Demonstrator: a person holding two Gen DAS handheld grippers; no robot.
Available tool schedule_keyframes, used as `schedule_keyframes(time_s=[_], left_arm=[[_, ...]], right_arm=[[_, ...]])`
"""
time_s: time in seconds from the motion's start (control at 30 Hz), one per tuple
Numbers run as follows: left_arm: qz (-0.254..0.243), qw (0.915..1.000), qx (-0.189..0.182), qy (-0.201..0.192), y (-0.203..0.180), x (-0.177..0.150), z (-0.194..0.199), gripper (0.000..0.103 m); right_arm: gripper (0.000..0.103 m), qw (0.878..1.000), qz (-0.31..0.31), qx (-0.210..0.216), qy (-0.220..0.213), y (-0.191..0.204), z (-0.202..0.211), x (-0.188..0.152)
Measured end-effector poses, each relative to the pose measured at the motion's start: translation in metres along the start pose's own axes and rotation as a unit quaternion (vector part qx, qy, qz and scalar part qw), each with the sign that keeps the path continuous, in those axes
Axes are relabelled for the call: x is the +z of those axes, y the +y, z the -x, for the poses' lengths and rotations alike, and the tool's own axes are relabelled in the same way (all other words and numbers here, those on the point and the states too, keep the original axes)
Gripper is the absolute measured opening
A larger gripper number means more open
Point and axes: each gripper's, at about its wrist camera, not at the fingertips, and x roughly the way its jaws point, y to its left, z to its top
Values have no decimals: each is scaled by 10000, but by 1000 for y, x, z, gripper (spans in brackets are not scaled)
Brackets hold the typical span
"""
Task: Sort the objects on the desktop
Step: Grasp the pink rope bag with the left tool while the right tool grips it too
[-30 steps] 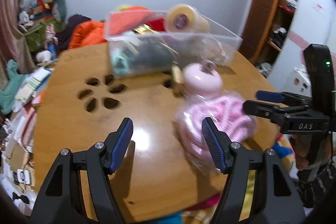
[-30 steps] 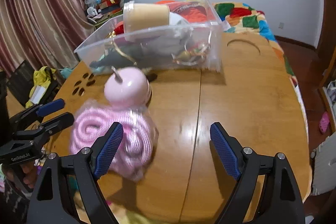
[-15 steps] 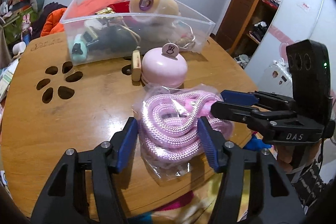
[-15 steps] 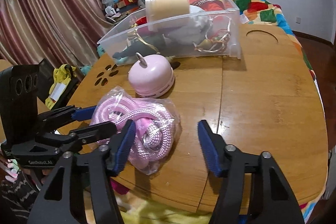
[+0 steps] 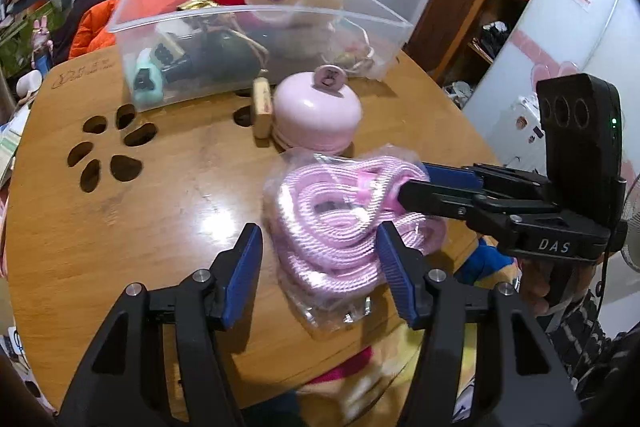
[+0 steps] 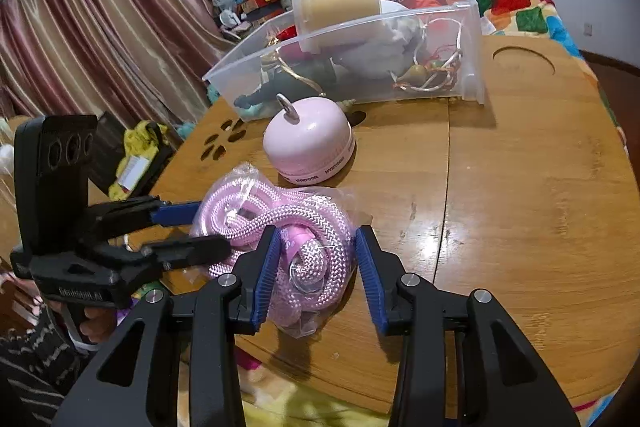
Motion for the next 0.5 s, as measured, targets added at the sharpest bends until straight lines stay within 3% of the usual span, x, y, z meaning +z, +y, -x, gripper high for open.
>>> schedule_keyframes(time_s=[0.2, 0.43, 0.5], left_arm=[[-41, 9998, 175, -112, -12, 6, -1, 51], [-336, 9979, 166, -524, -33, 13, 22, 50], [-402, 9974, 194, -573, -37, 15, 24, 42]], right_arm=[[38, 9998, 122, -187, -8, 4, 2, 1], [41, 9997, -190, 37, -127, -8, 4, 2], [45, 9996, -238, 36, -155, -11, 7, 2]])
